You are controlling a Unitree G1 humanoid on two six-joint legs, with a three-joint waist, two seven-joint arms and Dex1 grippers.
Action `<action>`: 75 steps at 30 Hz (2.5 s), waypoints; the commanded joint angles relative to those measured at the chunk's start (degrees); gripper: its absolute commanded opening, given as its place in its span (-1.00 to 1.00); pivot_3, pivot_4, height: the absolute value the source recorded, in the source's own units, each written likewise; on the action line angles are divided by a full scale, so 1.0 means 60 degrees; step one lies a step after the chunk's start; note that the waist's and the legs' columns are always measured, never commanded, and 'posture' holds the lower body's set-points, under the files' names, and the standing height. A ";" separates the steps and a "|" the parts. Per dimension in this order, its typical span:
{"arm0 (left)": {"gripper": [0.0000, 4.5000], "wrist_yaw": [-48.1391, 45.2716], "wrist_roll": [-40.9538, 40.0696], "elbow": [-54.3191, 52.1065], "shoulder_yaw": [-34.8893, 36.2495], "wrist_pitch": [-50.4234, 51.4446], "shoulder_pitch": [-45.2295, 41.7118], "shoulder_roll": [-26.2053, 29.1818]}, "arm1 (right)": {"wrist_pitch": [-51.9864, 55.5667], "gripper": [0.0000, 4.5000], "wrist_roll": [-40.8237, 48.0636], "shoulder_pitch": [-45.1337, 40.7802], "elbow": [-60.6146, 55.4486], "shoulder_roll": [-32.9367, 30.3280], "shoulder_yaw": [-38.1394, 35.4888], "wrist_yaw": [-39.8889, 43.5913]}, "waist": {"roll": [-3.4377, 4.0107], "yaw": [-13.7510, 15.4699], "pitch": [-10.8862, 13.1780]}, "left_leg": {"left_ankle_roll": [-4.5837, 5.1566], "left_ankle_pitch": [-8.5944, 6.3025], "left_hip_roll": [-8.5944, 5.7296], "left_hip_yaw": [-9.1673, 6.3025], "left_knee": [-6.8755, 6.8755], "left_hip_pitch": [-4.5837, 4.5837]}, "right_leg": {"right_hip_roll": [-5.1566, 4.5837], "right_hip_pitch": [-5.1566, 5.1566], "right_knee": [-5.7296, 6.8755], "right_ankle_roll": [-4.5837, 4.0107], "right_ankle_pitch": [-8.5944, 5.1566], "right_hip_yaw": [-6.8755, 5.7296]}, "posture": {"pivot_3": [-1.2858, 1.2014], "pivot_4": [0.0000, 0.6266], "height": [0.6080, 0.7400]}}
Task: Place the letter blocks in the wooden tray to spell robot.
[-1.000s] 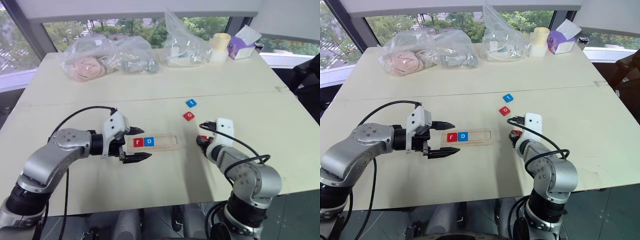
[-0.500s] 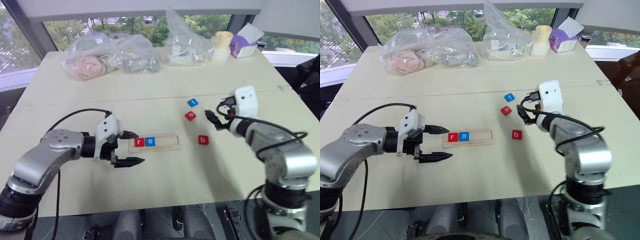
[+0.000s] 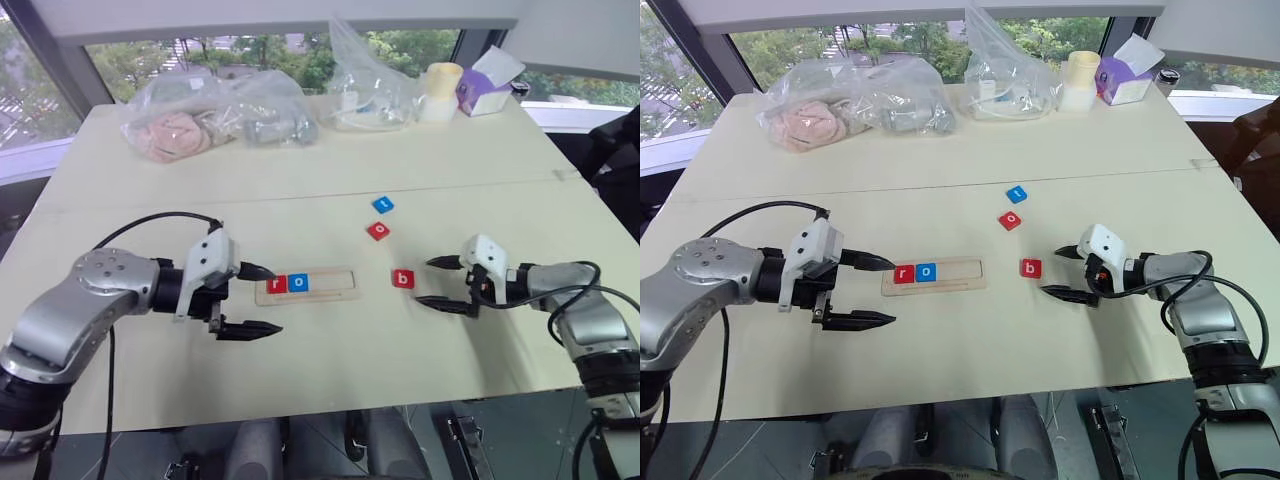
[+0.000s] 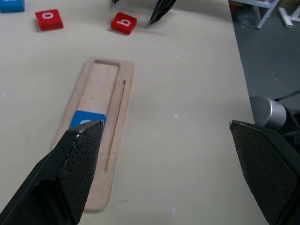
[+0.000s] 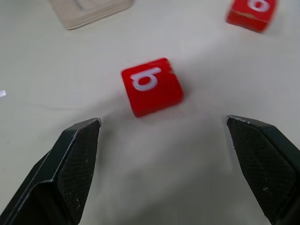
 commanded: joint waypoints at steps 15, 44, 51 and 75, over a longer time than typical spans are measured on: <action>1.00 -0.0061 0.0392 0.0321 0.0171 -0.0446 0.0051 0.0408 | 0.0014 -0.52 0.0321 -0.1141 0.0473 0.0567 -0.0163 -0.0084 | 0.0000 0.0020 0.0000 | -0.0003 0.0002 -0.0002 0.0015 0.0013 0.0017 | -0.0002 0.0017 0.0006 0.0002 0.0004 0.0013 | 0.03 -0.52 1.00; 1.00 0.0848 0.1203 0.0549 0.0657 -0.0782 0.1315 0.0224 | 0.2482 -0.52 -0.2232 -0.4362 -0.0003 0.2909 0.3965 -0.0142 | -0.0003 -0.0015 0.0002 | -0.0007 0.0001 0.0009 0.0117 0.0004 0.0113 | 0.0000 0.0005 0.0111 -0.0003 -0.0002 0.0112 | 0.03 -0.52 1.00; 1.00 0.0887 0.1275 0.0700 0.0515 -0.0859 0.1124 0.0125 | 0.2540 -0.52 -0.2258 -0.4356 -0.0111 0.3180 0.3993 -0.0119 | -0.0003 -0.0018 0.0002 | -0.0007 0.0001 0.0009 0.0117 0.0004 0.0115 | 0.0000 0.0006 0.0111 -0.0004 -0.0002 0.0113 | 0.03 -0.52 1.00; 1.00 0.0875 0.1759 0.1090 0.0231 -0.1261 0.0969 -0.0154 | 0.3517 -0.52 -0.2116 -0.4046 -0.0959 0.3512 0.4014 -0.0070 | -0.0003 -0.0013 0.0002 | -0.0007 0.0000 0.0009 0.0119 0.0003 0.0114 | -0.0001 0.0006 0.0109 -0.0004 -0.0002 0.0113 | 0.03 -0.52 1.00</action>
